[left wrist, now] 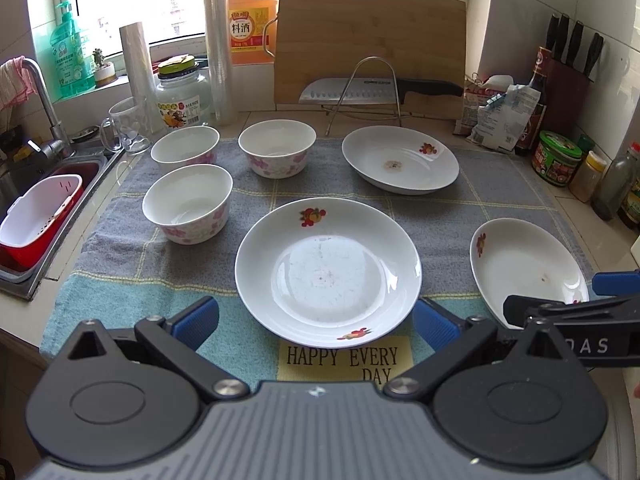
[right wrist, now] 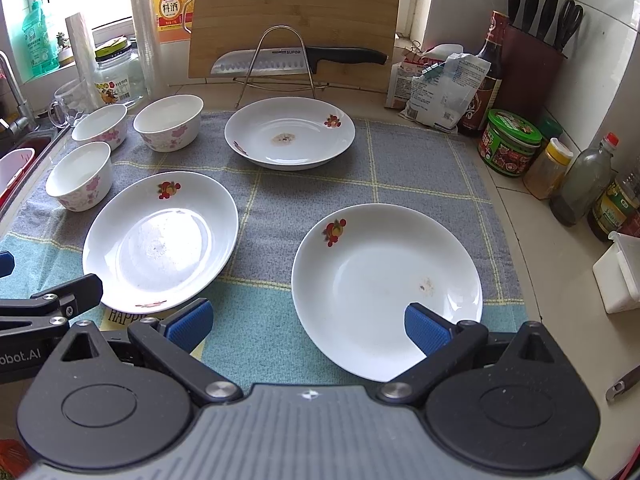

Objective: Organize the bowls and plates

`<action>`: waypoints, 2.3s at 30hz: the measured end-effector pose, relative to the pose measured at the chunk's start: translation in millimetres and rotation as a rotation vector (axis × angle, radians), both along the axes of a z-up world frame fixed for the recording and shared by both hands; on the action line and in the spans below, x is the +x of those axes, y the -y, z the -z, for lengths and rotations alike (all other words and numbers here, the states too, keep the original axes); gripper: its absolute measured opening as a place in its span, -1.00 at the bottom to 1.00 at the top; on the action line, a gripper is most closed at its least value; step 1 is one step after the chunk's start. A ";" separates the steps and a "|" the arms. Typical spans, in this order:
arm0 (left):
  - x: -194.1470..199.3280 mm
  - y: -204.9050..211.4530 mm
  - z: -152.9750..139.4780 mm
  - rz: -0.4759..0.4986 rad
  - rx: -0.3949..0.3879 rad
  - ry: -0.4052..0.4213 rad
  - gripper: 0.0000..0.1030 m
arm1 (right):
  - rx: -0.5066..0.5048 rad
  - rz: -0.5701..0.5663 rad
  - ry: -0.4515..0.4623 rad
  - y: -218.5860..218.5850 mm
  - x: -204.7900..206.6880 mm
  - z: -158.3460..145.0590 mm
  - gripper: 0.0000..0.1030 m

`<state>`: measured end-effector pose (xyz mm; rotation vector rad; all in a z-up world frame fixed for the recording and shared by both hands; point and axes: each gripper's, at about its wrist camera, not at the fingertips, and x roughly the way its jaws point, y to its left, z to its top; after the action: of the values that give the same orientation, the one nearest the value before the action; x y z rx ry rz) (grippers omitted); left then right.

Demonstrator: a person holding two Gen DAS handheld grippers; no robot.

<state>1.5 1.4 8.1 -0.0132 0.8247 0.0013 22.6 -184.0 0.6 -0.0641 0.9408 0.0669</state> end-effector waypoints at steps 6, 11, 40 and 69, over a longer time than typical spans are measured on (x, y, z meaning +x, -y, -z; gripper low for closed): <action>0.4 0.0 -0.1 -0.002 0.003 0.002 0.99 | -0.003 -0.003 0.002 -1.2 1.7 -0.4 1.00; 0.8 -0.1 -0.8 -0.002 0.004 0.001 0.99 | -0.006 -0.005 0.003 -1.4 2.0 -0.3 1.00; 2.6 2.6 -3.2 -0.006 0.003 0.013 0.99 | 0.000 -0.013 0.026 2.3 1.7 -2.7 1.00; 24.0 70.6 -8.5 0.220 -0.098 0.088 0.99 | 0.068 -0.134 0.201 99.4 -21.8 12.0 1.00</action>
<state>25.5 -69.2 16.6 -0.0149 0.7344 -0.2459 0.8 -283.4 -11.4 -0.0699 0.7323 0.2126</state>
